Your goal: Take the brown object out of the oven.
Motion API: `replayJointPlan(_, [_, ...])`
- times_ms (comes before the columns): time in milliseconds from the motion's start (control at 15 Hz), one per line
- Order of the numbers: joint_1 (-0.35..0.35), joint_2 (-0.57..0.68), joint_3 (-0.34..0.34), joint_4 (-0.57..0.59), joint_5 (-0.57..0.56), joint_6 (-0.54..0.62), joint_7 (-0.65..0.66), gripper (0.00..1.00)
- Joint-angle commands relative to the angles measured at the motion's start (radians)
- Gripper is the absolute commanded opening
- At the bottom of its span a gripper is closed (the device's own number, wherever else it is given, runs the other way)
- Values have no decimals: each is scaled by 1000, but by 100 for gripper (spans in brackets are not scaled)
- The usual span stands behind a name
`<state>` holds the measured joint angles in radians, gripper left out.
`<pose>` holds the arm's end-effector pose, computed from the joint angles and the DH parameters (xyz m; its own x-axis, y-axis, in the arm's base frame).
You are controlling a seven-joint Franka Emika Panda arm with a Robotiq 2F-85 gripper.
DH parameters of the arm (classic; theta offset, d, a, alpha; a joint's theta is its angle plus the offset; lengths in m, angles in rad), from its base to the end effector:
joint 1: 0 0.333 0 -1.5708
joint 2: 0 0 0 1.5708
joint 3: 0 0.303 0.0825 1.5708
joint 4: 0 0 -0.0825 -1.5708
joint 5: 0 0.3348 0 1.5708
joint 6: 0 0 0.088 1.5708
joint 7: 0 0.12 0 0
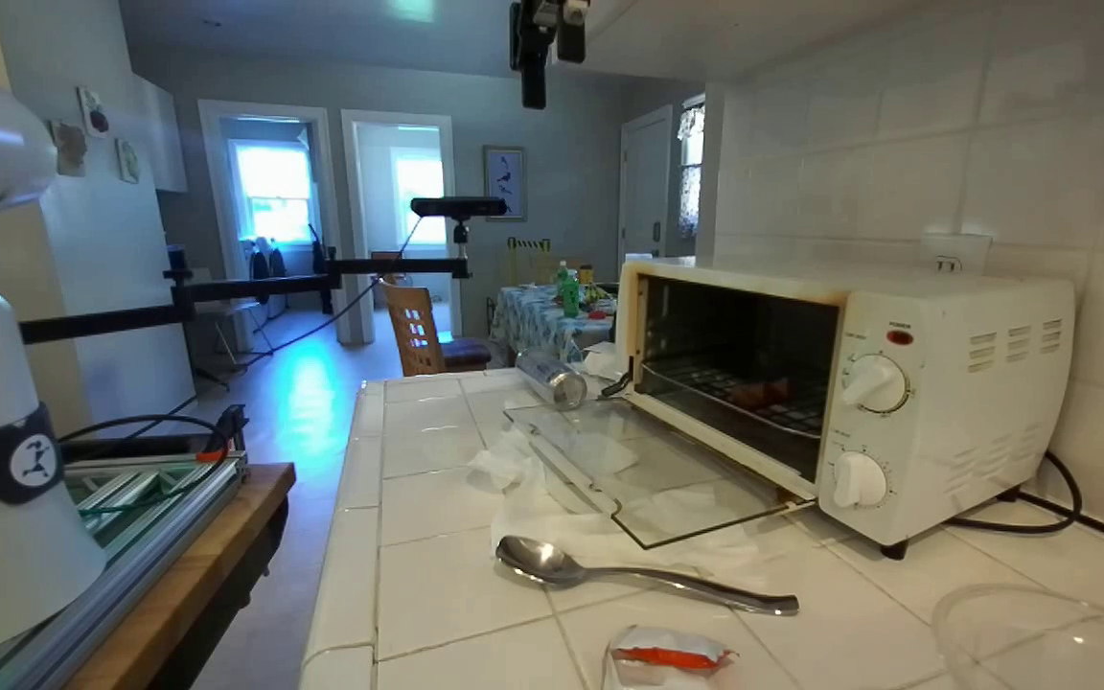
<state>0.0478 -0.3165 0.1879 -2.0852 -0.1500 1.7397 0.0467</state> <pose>0.4046 0.0897 0.5387 0.9789 0.2023 -0.0279 0.2037 -0.9573 0.2051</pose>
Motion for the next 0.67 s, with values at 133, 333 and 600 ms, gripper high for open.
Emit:
replayJointPlan(133, [27,-20,-14,-18,-10,7,7,100])
replayJointPlan(333, [58,-115,-3,-103,27,-10,39,100])
replayJointPlan(600, [80,-246,0,-221,48,-39,119,100])
